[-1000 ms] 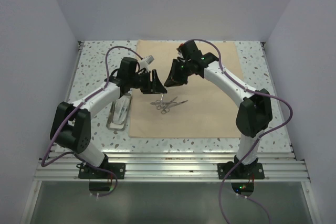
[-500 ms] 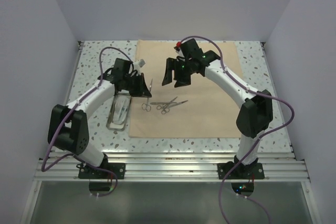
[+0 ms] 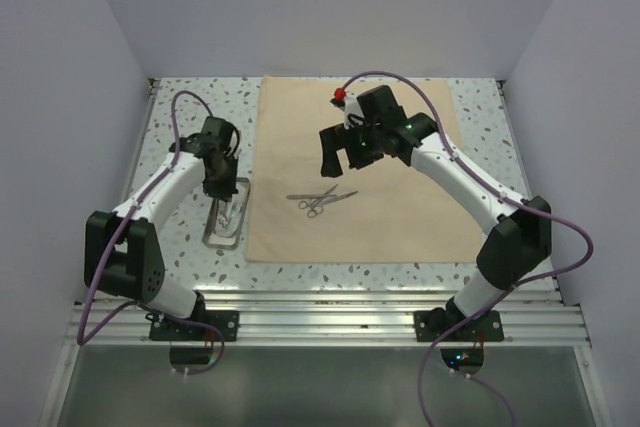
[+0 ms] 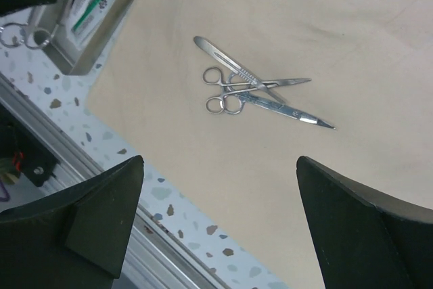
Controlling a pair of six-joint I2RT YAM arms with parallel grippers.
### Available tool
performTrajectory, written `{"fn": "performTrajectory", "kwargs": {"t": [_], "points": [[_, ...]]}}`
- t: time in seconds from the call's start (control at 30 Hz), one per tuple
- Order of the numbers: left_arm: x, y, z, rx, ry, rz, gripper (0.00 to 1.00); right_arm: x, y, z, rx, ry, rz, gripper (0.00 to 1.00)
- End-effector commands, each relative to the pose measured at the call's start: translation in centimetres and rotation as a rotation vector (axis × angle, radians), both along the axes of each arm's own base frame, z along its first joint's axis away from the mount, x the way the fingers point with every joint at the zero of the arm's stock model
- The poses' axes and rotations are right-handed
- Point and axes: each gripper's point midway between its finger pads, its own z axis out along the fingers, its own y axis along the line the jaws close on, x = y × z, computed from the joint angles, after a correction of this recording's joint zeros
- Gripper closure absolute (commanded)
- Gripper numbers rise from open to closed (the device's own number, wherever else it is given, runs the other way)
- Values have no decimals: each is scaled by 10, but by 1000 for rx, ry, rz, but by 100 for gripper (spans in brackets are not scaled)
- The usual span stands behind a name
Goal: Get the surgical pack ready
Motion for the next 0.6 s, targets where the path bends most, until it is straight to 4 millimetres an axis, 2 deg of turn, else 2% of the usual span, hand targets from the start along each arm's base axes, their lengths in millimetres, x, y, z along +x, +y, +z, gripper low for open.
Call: {"fn": "performTrajectory", "kwargs": {"t": [0.0, 0.1, 0.2, 0.33, 0.37, 0.4, 0.5, 0.57], "points": [[-2, 24, -1, 123, 30, -13, 100, 9, -7, -2, -93, -146, 93, 1], [-3, 20, -11, 104, 54, -25, 100, 12, -7, -5, -105, -152, 103, 1], [-8, 19, -23, 91, 82, -26, 100, 7, 6, -14, -86, -119, 157, 2], [-14, 17, -34, 74, 121, -20, 99, -2, 16, -46, -220, -109, 273, 10], [-15, 17, -37, 75, 133, -10, 96, -3, 18, -53, -251, -123, 303, 11], [-15, 18, -38, 78, 134, -9, 87, -4, 21, -64, -294, -148, 359, 11], [-15, 18, -40, 78, 136, 0, 72, 2, 32, -80, -362, -234, 424, 14], [-16, 18, -43, 71, 144, 4, 69, 8, 40, -81, -361, -253, 438, 18]]}}
